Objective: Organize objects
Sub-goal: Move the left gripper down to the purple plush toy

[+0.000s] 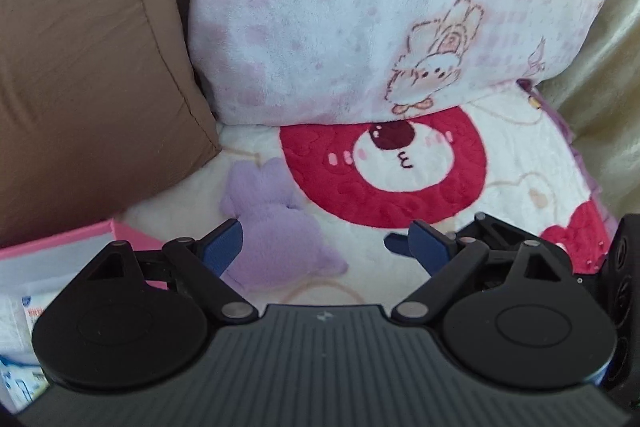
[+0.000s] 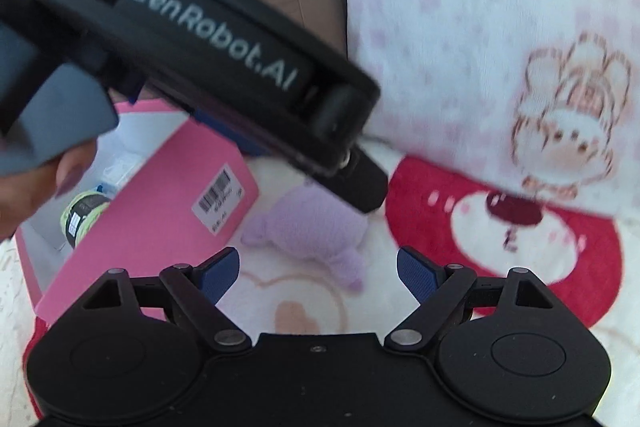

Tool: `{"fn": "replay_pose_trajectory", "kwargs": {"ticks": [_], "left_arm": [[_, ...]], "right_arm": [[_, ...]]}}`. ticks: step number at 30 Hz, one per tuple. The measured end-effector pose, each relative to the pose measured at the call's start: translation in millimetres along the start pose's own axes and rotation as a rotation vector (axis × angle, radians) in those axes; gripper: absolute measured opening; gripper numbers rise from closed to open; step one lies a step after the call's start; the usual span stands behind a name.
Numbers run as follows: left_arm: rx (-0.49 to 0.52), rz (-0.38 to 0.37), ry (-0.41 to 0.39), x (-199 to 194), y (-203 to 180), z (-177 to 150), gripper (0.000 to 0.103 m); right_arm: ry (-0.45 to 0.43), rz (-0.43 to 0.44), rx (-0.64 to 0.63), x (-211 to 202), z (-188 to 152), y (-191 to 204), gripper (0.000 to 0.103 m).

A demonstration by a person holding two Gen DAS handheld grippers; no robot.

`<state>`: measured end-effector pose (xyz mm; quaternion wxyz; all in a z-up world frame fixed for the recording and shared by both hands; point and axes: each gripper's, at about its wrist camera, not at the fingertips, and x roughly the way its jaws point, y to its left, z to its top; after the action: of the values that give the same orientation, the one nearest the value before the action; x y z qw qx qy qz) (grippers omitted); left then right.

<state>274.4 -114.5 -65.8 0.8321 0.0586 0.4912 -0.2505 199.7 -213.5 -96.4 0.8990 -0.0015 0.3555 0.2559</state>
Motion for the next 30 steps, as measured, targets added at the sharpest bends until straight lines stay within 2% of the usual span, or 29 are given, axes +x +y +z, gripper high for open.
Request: {"fn": "replay_pose_trajectory", "kwargs": {"ticks": [3, 5, 7, 10, 14, 16, 21, 24, 28, 30], "left_arm": [[0.002, 0.032, 0.028, 15, 4, 5, 0.09], [0.002, 0.046, 0.046, 25, 6, 7, 0.085], [-0.006, 0.049, 0.069, 35, 8, 7, 0.084], [-0.029, 0.038, 0.103, 47, 10, 5, 0.074], [-0.014, 0.082, 0.102, 57, 8, 3, 0.074], [-0.038, 0.088, 0.096, 60, 12, 3, 0.074], [-0.096, 0.079, 0.092, 67, 20, 3, 0.074], [-0.123, 0.059, 0.07, 64, 21, 0, 0.074], [-0.115, 0.091, 0.067, 65, 19, -3, 0.056], [-0.126, 0.087, 0.067, 65, 19, -5, 0.055]], "right_arm": [[0.013, -0.008, -0.035, 12, -7, 0, 0.089], [0.016, -0.016, -0.059, 20, -9, 1, 0.088], [0.005, -0.015, -0.065, 24, -11, 2, 0.086], [-0.001, -0.03, -0.084, 27, -12, 3, 0.075], [-0.013, -0.059, -0.135, 29, -13, 6, 0.059], [-0.008, -0.057, -0.147, 33, -14, 8, 0.053], [0.0, -0.056, -0.17, 40, -21, 10, 0.046], [-0.007, -0.047, -0.138, 38, -17, 6, 0.026], [-0.006, -0.025, -0.151, 33, -15, 5, 0.02], [-0.003, -0.016, -0.149, 28, -16, 5, 0.017]]}}
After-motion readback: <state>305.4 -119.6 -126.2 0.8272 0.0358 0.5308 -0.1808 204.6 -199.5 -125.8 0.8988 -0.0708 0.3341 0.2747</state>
